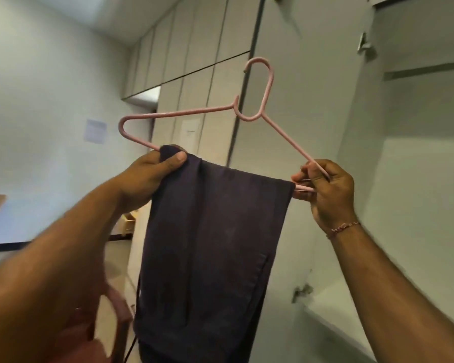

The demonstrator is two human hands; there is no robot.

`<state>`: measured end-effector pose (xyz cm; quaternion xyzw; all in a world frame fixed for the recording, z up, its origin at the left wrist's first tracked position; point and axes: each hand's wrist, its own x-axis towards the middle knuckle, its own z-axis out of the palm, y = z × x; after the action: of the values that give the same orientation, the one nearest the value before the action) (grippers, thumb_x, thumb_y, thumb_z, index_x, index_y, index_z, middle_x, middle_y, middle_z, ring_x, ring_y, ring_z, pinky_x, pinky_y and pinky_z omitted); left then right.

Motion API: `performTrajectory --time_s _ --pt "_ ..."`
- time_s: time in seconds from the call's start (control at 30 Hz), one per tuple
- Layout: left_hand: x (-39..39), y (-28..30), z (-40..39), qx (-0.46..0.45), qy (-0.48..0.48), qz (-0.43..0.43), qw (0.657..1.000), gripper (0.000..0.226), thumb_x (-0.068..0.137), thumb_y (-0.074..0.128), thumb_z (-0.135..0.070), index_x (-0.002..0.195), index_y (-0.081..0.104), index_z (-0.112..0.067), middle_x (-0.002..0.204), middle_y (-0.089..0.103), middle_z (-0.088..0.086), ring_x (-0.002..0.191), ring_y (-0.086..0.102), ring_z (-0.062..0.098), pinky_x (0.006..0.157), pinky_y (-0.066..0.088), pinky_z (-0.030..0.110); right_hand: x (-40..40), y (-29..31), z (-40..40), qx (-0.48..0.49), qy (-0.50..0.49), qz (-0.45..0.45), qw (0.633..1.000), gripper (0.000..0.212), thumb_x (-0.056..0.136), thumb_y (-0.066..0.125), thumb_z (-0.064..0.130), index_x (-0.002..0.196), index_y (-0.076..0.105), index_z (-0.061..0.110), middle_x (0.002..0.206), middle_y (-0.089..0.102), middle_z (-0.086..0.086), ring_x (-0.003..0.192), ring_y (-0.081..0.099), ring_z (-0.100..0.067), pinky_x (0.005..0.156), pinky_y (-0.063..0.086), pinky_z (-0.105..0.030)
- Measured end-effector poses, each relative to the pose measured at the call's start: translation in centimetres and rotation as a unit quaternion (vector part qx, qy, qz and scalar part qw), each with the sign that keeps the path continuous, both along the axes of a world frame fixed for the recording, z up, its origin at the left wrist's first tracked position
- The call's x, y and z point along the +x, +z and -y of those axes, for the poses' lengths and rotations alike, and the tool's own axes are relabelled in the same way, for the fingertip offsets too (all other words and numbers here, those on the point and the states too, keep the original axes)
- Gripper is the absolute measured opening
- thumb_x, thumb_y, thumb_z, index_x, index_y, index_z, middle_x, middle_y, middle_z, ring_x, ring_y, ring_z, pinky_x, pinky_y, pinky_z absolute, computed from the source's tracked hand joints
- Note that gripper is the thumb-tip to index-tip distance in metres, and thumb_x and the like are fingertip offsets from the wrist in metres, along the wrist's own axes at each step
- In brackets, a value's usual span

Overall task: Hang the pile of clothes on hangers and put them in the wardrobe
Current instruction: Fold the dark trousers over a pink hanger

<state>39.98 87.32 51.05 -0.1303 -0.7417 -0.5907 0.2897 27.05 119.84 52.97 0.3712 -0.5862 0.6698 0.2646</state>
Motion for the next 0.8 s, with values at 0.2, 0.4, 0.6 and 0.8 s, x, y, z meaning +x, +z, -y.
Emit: performTrajectory --time_s 0.2,0.4,0.6,0.8 --pt "-6.9 3.4 -11.0 0.004 -0.081 -0.022 0.996 0.038 0.099 0.058 -0.048 0.104 0.070 -0.012 0.093 0.076 -0.002 0.091 0.073 0.019 0.089 0.060 0.039 -0.1 2.7 -11.4 -0.031 -0.125 0.002 0.992 0.018 0.103 0.058 0.023 0.103 0.071 0.011 0.082 0.074 -0.009 0.075 0.074 -0.029 0.068 0.065 -0.045" --pt "-14.7 7.5 -20.7 -0.026 -0.099 -0.023 0.994 0.029 0.096 0.070 -0.044 0.112 0.069 -0.020 0.100 0.076 0.001 0.094 0.073 0.021 0.084 0.062 0.043 2.1 5.4 -22.3 -0.063 -0.310 -0.034 0.948 0.014 0.103 0.059 0.018 0.103 0.073 0.013 0.079 0.074 -0.011 0.070 0.074 -0.027 0.063 0.065 -0.041" --pt "-19.9 11.1 -30.7 -0.094 -0.075 -0.057 0.991 0.032 0.095 0.070 -0.035 0.123 0.060 -0.022 0.101 0.068 0.002 0.093 0.069 0.022 0.085 0.059 0.042 5.7 10.2 -30.6 -0.029 -0.493 -0.104 0.863 0.012 0.103 0.062 0.015 0.103 0.072 0.008 0.076 0.071 -0.015 0.063 0.074 -0.026 0.058 0.064 -0.037" --pt "-22.2 14.9 -43.3 -0.131 -0.132 -0.123 0.975 0.022 0.094 0.069 -0.034 0.112 0.064 -0.022 0.101 0.069 0.000 0.092 0.068 0.019 0.084 0.058 0.037 5.4 16.1 -37.9 0.061 -0.688 -0.181 0.700 0.007 0.103 0.063 0.018 0.100 0.069 0.019 0.081 0.070 -0.005 0.066 0.071 -0.018 0.062 0.065 -0.038"
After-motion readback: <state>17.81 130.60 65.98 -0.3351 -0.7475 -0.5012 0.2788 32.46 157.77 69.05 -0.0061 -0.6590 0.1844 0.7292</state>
